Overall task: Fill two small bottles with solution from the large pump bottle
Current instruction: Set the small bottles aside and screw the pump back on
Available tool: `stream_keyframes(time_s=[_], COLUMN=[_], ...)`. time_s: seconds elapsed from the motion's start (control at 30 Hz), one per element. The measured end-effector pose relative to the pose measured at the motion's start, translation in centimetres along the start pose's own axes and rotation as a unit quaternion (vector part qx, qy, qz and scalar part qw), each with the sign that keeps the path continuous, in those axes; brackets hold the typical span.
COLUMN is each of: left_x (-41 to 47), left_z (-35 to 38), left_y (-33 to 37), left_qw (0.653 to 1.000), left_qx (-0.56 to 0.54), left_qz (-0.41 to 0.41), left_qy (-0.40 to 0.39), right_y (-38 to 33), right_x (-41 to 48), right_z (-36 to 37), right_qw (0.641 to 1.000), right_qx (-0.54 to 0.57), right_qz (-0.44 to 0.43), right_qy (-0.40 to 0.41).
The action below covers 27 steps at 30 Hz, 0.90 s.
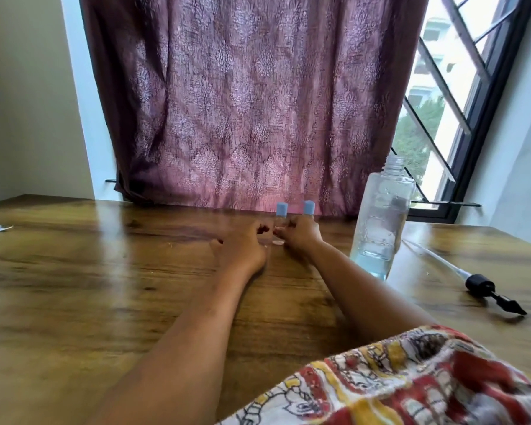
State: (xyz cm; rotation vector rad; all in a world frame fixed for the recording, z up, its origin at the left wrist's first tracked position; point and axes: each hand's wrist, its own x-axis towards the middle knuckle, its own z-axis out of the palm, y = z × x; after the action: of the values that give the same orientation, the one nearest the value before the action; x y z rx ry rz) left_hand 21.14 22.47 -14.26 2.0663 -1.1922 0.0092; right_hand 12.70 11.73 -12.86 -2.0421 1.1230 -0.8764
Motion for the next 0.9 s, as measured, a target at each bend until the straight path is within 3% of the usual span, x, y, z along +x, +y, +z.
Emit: stream_keyframes(time_s=[0.2,0.4,0.53,0.67,0.9], left_x=[-0.5,-0.9,-0.9,-0.8,-0.6], left_z=[-0.4,-0.8,-0.7,-0.6,-0.2], left_y=[0.2,0.3,0.2,0.3,0.4], left_qw=[1.0,1.0,0.999,0.999,0.999], left_qx=[0.017,0.015,0.027,0.036,0.041], left_qz=[0.003,-0.002,0.007,0.012,0.021], left_qy=[0.005,-0.016,-0.023,-0.023,-0.022], right_y=[0.1,0.9,2.0,2.2,3.2], right_x=[-0.4,-1.0,-0.3,0.8,1.8], right_z=[0.0,-2.9,-2.5,-2.4,-2.5], right_qw=[0.999,0.989,0.993,0.996,0.995], right_qx=[-0.026,0.022,-0.001,0.016,0.033], right_qz=[-0.012,0.019,0.092,0.086,0.077], right_qy=[0.013,0.148,0.074,0.011,0.047])
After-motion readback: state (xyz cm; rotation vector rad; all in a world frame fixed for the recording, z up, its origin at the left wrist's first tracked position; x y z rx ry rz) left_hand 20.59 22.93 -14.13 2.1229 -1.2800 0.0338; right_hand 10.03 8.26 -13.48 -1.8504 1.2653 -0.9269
